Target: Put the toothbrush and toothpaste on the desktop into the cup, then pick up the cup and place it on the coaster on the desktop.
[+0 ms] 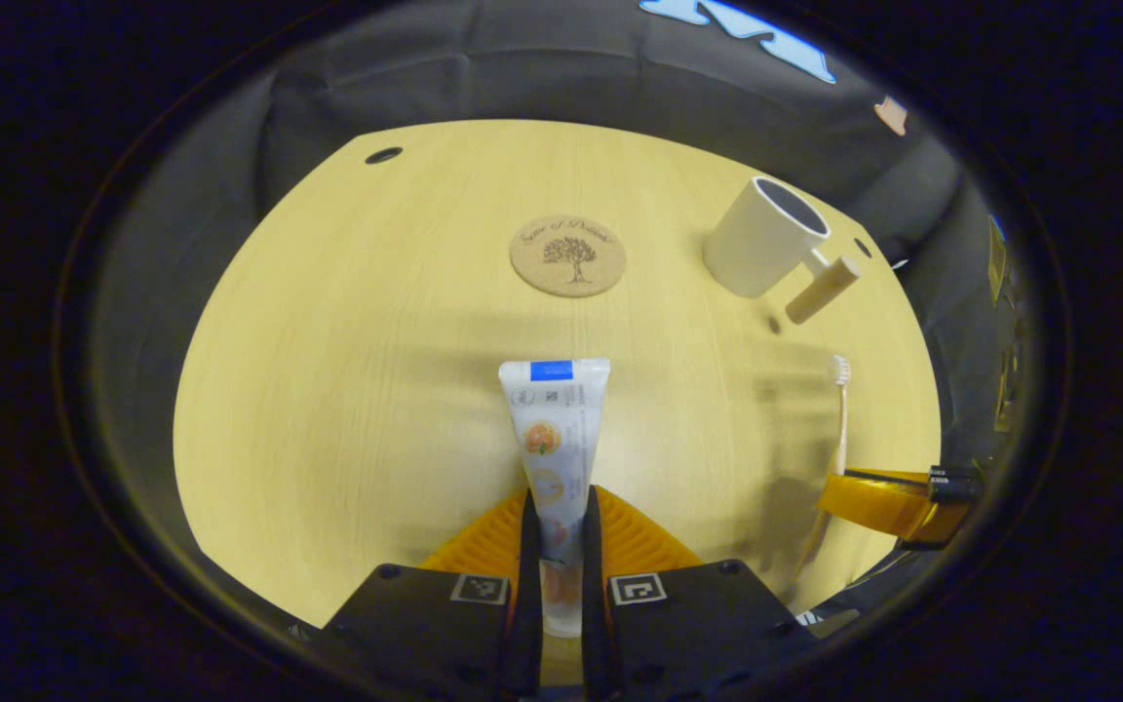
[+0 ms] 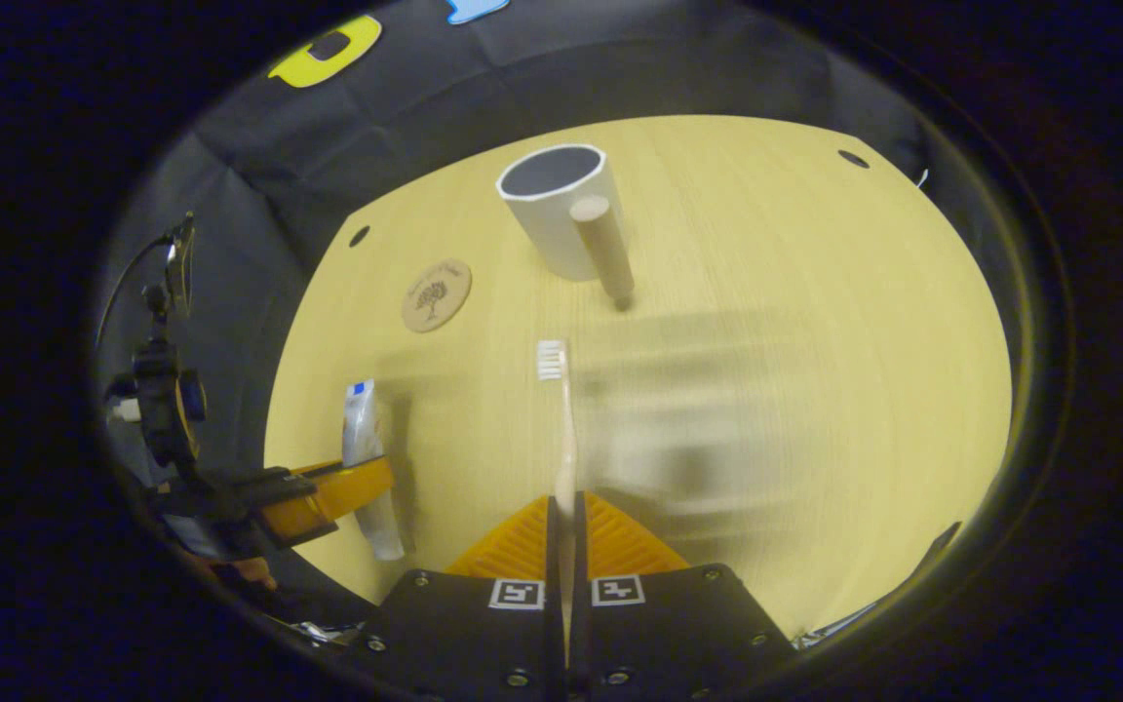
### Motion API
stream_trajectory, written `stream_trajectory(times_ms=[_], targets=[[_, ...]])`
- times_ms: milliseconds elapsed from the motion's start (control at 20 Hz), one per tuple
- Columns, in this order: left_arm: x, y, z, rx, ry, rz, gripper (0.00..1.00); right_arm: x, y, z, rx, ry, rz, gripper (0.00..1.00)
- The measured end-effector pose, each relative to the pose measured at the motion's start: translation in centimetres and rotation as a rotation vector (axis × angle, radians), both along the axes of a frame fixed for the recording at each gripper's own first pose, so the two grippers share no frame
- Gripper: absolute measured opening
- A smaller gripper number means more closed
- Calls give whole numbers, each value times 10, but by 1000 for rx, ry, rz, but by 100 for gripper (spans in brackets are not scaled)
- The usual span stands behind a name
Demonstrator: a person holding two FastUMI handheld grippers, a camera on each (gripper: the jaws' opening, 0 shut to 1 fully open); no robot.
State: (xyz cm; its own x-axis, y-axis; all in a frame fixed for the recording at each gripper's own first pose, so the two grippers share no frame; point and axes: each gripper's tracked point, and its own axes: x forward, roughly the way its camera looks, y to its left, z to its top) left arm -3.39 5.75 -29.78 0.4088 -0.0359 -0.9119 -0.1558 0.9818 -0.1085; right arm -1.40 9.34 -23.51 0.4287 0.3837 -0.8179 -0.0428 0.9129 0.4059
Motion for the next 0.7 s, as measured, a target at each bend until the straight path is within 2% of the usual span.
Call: stream_trajectory(times_ms=[400,700], targets=[[54,-17,47,-25,-205,-27,22,57,0,73,77,-304,-35,3],[100,-21,90,-21,-382,-33,22,112,6,127,87,-576,-65,3]])
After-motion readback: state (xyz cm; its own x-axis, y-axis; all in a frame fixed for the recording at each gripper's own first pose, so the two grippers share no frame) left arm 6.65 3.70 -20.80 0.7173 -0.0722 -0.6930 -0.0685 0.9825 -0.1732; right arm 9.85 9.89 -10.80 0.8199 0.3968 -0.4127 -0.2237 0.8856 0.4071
